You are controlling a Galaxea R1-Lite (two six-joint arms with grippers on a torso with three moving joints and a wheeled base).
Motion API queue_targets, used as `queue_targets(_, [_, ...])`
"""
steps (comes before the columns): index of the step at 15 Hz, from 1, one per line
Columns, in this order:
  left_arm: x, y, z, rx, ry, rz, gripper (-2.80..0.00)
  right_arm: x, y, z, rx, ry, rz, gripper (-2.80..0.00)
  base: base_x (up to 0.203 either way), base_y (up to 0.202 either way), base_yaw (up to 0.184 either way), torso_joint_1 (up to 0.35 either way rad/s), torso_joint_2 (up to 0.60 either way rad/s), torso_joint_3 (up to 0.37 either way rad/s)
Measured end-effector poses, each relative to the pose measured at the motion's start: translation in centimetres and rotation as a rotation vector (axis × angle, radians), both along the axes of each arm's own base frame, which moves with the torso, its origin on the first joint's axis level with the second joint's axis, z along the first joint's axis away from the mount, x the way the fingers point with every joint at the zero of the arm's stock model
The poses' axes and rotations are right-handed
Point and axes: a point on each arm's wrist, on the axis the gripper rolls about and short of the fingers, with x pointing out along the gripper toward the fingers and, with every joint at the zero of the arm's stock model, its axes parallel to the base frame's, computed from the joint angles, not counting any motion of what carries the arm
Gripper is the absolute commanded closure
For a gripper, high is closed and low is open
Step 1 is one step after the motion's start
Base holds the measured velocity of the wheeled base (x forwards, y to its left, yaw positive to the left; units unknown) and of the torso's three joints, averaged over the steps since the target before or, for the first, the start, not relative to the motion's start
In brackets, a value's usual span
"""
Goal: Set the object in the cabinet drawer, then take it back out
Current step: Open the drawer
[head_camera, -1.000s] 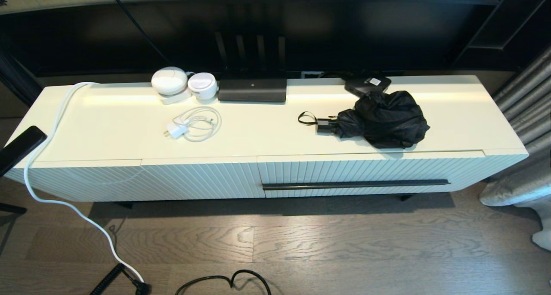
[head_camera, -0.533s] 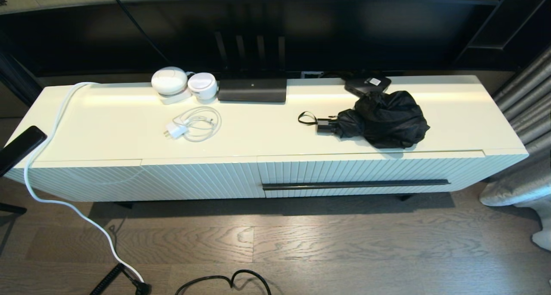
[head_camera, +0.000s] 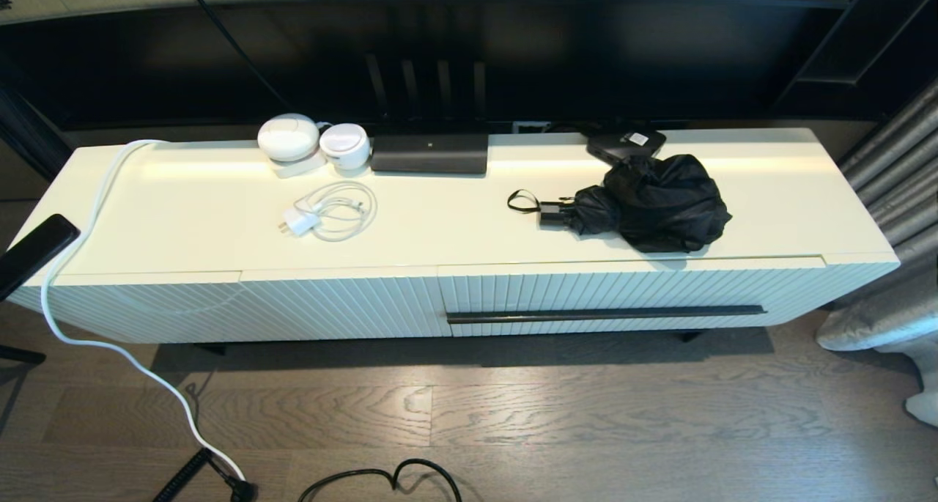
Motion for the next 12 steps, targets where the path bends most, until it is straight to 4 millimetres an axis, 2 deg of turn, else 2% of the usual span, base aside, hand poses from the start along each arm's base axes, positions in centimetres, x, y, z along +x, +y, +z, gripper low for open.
queue_targets(4, [0.0,0.0,0.0,0.0,0.0,0.0,0.0,-0.4,0.0,1.1,-0.003,-0.021,-0.001,0.0,0.0,0.0,0.0,0.0,0.0,0.0])
queue_targets(9, [0.0,0.0,0.0,0.0,0.0,-0.001,0.0,-2.2,0.1,4.3,-0.062,0.018,0.067,0.0,0.0,0.0,0.0,0.0,0.0,0.0])
queue_targets(12, [0.0,0.0,0.0,0.0,0.0,0.0,0.0,-2.2,0.2,7.5,-0.083,0.0,0.085,0.0,0.0,0.0,0.0,0.0,0.0,0.0])
